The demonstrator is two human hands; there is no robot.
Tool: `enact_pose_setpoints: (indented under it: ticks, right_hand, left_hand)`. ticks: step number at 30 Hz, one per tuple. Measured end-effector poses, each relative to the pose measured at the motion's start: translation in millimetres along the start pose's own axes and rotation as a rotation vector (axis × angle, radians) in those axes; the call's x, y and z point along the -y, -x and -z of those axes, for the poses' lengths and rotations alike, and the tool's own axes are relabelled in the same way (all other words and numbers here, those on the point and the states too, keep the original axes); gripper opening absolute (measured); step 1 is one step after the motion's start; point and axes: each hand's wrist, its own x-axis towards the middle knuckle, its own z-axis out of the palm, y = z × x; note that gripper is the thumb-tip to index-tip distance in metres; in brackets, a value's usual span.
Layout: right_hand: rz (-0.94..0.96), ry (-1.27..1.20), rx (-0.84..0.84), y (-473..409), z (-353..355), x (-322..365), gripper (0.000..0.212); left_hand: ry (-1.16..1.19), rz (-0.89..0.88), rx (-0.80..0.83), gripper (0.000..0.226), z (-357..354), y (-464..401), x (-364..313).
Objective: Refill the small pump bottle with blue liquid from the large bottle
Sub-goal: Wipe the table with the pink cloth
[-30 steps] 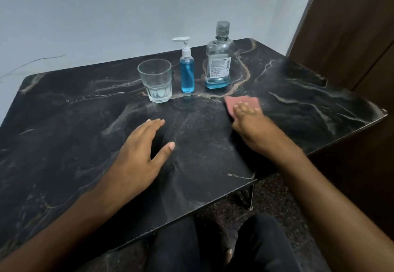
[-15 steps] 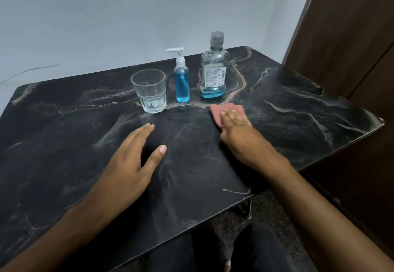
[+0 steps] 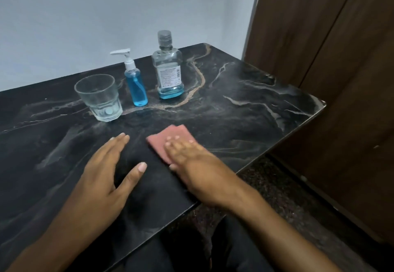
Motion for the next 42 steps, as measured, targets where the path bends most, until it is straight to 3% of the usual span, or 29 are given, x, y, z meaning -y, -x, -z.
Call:
enact_pose_setpoints:
  ticks: [4,7,9,13,16,23,30,32,36,39,42]
  right_hand:
    - [-0.324,0.044,-0.041,9,31,-85,0.056]
    - [-0.461,0.078,-0.063,7,39,-97,0.056]
    - [-0.405,0.039,-0.098,7,25,-66,0.057]
    - [-0.028,0.009,-0.133,16,-19,37,0.058]
    - [0.069,-0.013,-0.049,10,-19,42,0.056]
    - [-0.363,0.066,-0.015,-31,27,-48,0.055]
    - [0.082,0.025,-0.048,-24,-43,106,0.066]
    - [0.132,-0.003,-0.038,-21,-49,115,0.067]
    - [0.025,-0.013,-0.044,-49,-21,58,0.055]
    - [-0.151,0.000,0.053,-80,7,20,0.053]
    - [-0.082,0.014,0.078,-81,0,52,0.054]
  left_hand:
    - [0.043,0.051,0.015,0.075,-1,7,-2]
    - [0.048,0.079,0.044,0.079,-2,15,-11]
    - [0.053,0.098,0.058,0.079,-1,22,-17]
    - [0.069,0.087,0.038,0.077,-4,20,-28]
    - [0.036,0.054,0.024,0.073,-5,17,-29]
    - [0.059,0.168,-0.019,0.067,17,25,-4]
    - [0.034,0.168,-0.025,0.050,12,25,1]
    - [-0.002,0.169,-0.027,0.049,15,23,5]
    - [-0.094,0.183,-0.041,0.052,29,26,20]
    - [-0.130,0.198,0.044,0.051,36,30,36]
    - [-0.117,0.216,0.054,0.051,36,34,40]
